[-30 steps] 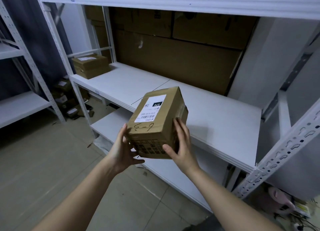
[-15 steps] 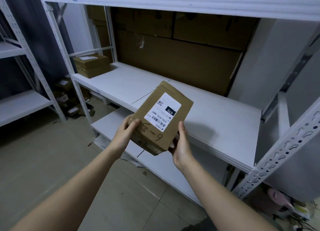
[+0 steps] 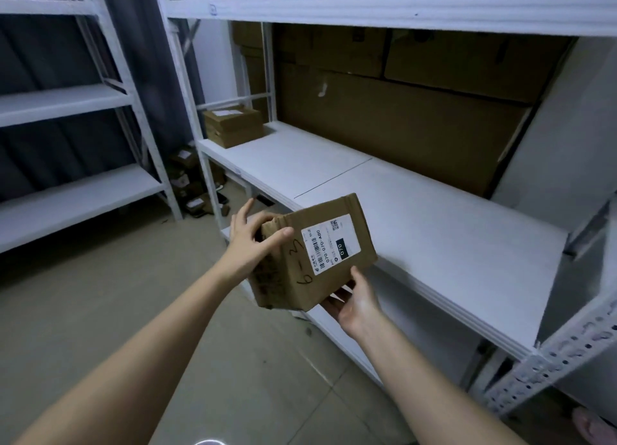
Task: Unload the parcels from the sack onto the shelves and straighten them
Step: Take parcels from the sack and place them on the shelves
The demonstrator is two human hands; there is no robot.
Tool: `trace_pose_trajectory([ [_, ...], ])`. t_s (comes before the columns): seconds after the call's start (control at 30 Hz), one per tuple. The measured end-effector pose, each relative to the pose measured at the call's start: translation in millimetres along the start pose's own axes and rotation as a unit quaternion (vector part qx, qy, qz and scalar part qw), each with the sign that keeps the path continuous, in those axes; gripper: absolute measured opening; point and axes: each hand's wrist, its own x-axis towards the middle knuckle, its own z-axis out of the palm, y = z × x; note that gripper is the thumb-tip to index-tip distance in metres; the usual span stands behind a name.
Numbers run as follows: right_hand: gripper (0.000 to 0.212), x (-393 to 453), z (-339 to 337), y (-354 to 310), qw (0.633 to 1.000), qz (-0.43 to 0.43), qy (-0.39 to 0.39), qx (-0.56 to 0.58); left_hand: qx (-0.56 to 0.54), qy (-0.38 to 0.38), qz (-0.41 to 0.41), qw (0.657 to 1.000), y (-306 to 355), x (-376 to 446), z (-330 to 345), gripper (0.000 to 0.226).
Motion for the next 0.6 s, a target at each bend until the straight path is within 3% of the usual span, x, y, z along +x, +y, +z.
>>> trace_pose_trajectory([
  [0.13, 0.032, 1, 12, 18, 0.999, 0.037, -0.010, -0.001, 0.066, 0.015, -0.018, 0.998, -5, 5, -16, 0.062],
  [0.23, 0.031, 6, 29, 29, 0.995, 0.047, -0.038, -0.080, 0.102, 0.060, -0.033, 0.992, -13, 15, -32, 0.069],
  [0.3, 0.041, 18, 44, 35, 0.979, -0.011, 0.011, -0.203, 0.109, 0.067, -0.036, 0.991, -23, 23, -45, 0.070],
  [0.4, 0.078, 40, 72, 34, 0.895, -0.183, 0.146, -0.380, 0.144, 0.050, -0.036, 0.988, -46, 42, -76, 0.073],
  [0.43, 0.086, 48, 84, 32, 0.859, -0.243, 0.129, -0.433, 0.170, 0.036, -0.029, 0.984, -54, 49, -87, 0.074],
  [0.5, 0.098, 65, 112, 26, 0.799, -0.296, -0.021, -0.523, 0.240, 0.002, -0.008, 0.971, -70, 66, -109, 0.080],
  [0.6, 0.111, 90, 168, 22, 0.696, -0.224, -0.233, -0.641, 0.325, -0.069, 0.029, 0.943, -91, 94, -141, 0.094],
])
